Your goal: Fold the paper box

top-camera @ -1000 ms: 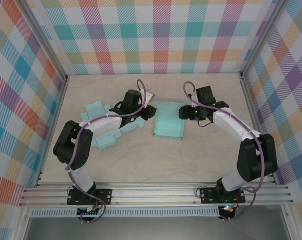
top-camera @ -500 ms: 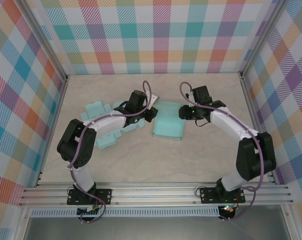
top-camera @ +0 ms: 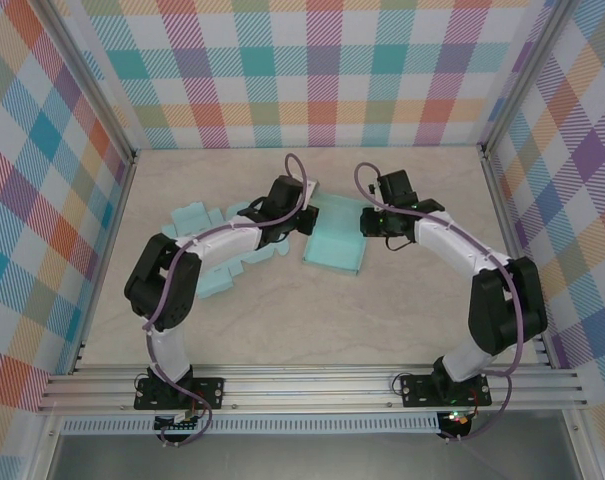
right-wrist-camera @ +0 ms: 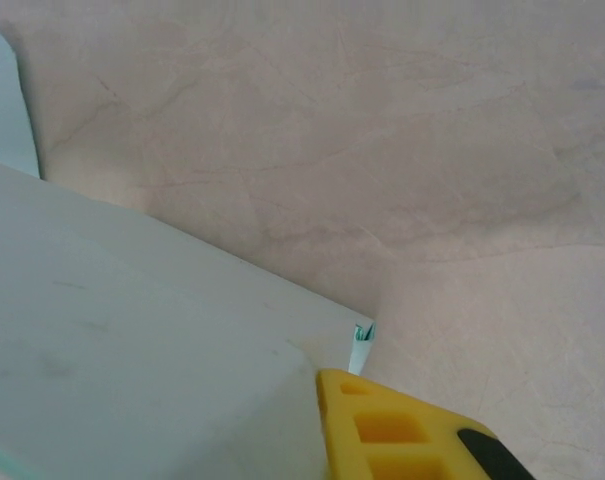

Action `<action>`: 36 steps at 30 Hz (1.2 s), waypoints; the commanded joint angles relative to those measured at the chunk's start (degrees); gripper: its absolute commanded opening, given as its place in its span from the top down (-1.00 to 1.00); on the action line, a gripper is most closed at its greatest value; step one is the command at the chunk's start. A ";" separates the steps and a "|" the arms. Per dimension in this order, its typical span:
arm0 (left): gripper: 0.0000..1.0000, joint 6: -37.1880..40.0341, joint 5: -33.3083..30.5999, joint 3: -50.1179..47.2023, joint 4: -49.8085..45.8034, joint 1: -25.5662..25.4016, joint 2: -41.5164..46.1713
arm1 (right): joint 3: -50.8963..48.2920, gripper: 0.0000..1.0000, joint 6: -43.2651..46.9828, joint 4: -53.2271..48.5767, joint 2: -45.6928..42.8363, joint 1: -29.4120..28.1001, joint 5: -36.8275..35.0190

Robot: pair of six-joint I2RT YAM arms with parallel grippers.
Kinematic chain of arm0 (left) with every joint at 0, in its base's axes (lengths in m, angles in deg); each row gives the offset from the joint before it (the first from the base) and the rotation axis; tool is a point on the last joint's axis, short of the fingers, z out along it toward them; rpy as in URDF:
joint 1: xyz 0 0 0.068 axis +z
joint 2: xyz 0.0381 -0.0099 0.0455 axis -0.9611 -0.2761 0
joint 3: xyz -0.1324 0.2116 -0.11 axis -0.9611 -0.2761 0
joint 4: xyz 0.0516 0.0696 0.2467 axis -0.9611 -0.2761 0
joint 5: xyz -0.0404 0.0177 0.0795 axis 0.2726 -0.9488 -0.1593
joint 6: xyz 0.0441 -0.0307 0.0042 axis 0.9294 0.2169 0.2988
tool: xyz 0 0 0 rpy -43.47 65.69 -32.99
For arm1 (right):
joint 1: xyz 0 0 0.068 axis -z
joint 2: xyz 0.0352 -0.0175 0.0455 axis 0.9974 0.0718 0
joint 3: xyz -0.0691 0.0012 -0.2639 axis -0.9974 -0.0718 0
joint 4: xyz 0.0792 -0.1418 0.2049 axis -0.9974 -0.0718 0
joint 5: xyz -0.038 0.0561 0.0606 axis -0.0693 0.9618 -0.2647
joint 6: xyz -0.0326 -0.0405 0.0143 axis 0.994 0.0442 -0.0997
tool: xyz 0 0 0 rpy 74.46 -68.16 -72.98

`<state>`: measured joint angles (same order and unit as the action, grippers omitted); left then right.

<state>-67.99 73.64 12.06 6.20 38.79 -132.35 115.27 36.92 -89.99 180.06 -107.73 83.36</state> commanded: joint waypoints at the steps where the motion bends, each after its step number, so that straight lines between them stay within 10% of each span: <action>1: 0.97 -6.66 -0.79 3.98 4.18 -1.47 -1.99 | 2.94 0.68 -2.24 4.01 1.42 -0.74 -1.68; 14: 0.98 -13.39 -5.98 10.48 10.64 -1.94 -8.51 | 11.44 0.67 -0.57 10.98 11.10 -0.73 -8.19; 36: 0.95 -19.13 -11.45 -0.15 16.17 -8.06 -8.87 | -5.65 0.68 -6.35 23.42 6.27 -1.77 -4.91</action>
<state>-84.58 56.37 14.97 20.30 34.07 -142.10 111.82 32.09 -69.88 187.53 -107.35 73.00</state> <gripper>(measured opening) 0.051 0.160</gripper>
